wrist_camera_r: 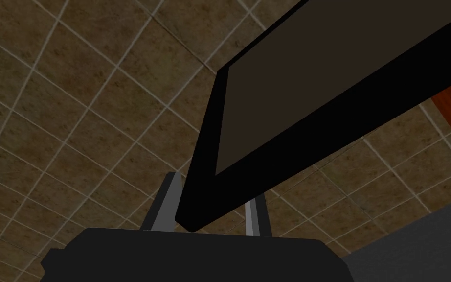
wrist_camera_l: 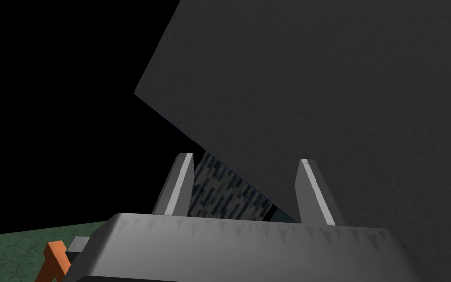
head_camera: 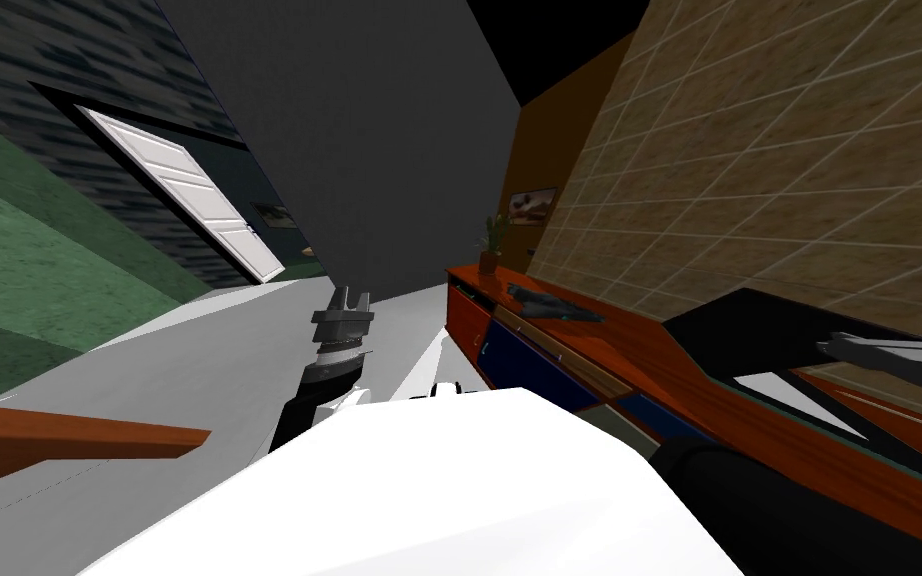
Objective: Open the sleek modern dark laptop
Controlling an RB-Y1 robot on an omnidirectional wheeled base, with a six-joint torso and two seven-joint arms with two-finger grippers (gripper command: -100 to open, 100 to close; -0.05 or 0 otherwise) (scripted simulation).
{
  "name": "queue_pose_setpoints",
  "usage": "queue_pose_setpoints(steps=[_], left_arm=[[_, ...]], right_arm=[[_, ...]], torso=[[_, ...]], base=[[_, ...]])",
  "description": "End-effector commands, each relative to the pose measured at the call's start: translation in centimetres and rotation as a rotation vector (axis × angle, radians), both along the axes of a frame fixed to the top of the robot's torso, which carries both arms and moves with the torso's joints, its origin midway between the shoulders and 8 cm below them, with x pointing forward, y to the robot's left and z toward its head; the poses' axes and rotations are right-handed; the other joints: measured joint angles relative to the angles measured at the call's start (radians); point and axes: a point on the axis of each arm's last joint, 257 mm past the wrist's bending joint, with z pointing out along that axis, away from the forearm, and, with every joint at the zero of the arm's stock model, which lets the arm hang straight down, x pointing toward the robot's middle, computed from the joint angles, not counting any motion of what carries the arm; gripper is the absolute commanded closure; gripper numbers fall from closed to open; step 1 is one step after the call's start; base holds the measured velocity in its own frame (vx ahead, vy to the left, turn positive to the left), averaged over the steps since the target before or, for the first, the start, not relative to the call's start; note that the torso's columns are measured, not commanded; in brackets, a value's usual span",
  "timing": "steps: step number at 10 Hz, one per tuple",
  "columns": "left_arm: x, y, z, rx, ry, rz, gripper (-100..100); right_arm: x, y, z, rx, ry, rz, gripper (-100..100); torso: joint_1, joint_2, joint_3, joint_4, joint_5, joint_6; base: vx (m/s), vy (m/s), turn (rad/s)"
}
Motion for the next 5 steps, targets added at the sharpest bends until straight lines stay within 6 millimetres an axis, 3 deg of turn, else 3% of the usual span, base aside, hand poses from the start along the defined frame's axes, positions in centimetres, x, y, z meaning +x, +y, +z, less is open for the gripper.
queue_pose_setpoints(steps=[1,5], left_arm=[[0.0,0.0,0.0,0.0,0.0,0.0,0],[0.0,0.0,0.0,0.0,0.0,0.0,0]], right_arm=[[-0.1,0.0,-0.1,0.024,-0.034,0.002,100],[-1.3,-0.4,-2.3,0.148,-0.209,-0.009,100]], torso=[[0.0,0.0,-0.001,0.0,0.001,0.0],[0.001,-0.003,-0.002,-0.002,-0.001,-0.004]], base=[[-0.022,-0.012,0.014],[-0.07,-0.047,0.017]])
